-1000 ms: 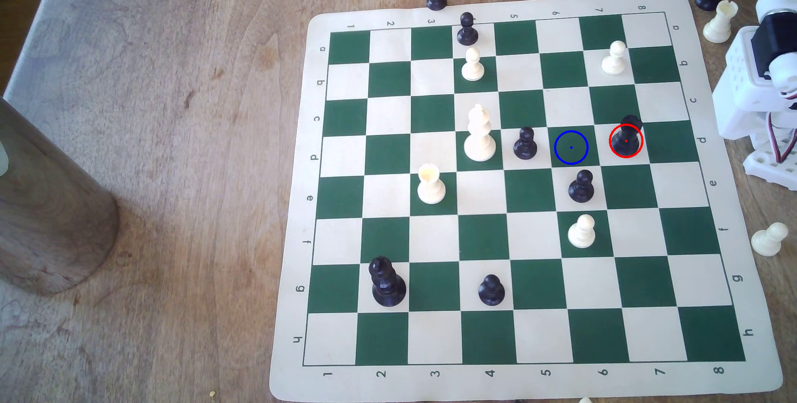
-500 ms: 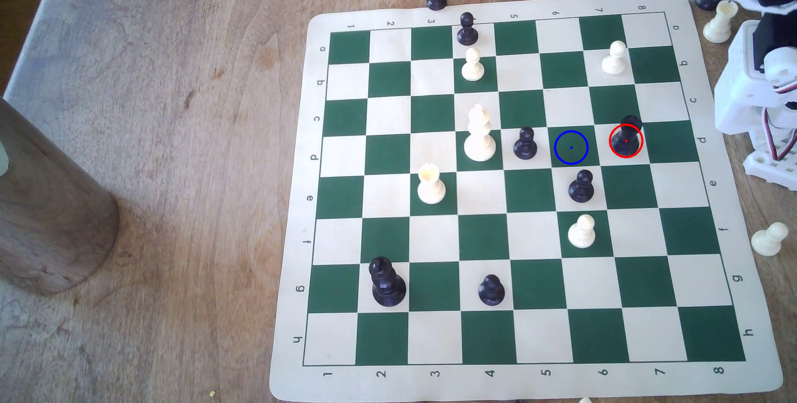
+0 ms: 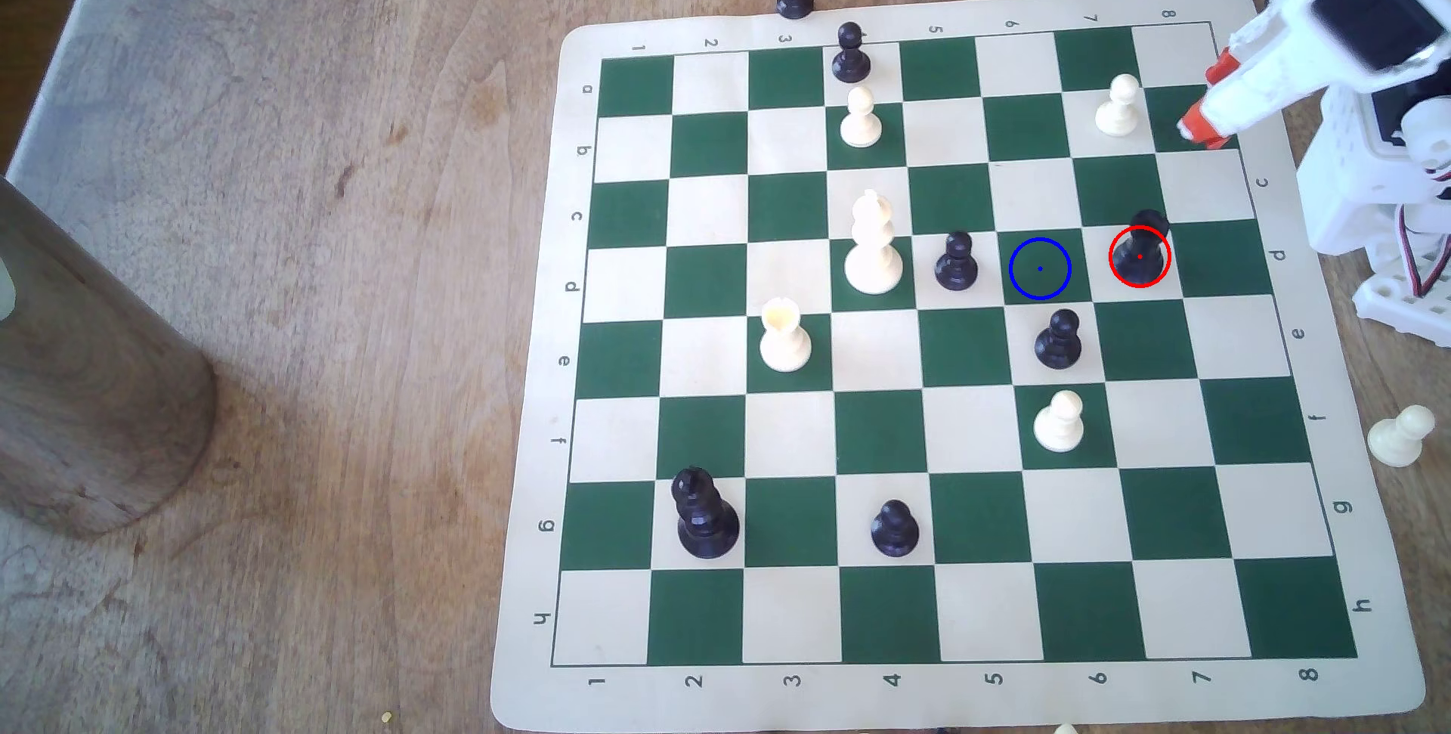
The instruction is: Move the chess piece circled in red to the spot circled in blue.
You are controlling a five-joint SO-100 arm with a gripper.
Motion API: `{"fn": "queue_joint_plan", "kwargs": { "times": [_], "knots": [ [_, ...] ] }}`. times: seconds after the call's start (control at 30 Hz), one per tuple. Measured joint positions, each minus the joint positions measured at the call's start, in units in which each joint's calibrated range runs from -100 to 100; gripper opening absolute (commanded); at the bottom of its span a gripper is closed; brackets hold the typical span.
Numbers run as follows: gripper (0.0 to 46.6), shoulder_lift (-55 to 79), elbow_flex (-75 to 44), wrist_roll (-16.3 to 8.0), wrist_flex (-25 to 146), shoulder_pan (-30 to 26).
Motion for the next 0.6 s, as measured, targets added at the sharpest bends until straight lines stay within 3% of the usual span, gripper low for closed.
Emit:
{"fn": "queue_joint_plan", "kwargs": {
  "times": [0.27,0.6],
  "knots": [
    [17.7,17.01,1.08,-1.12,-5.02,-1.03],
    [15.7,24.72,10.94,-1.12,-14.9,-3.1]
  ]
}}
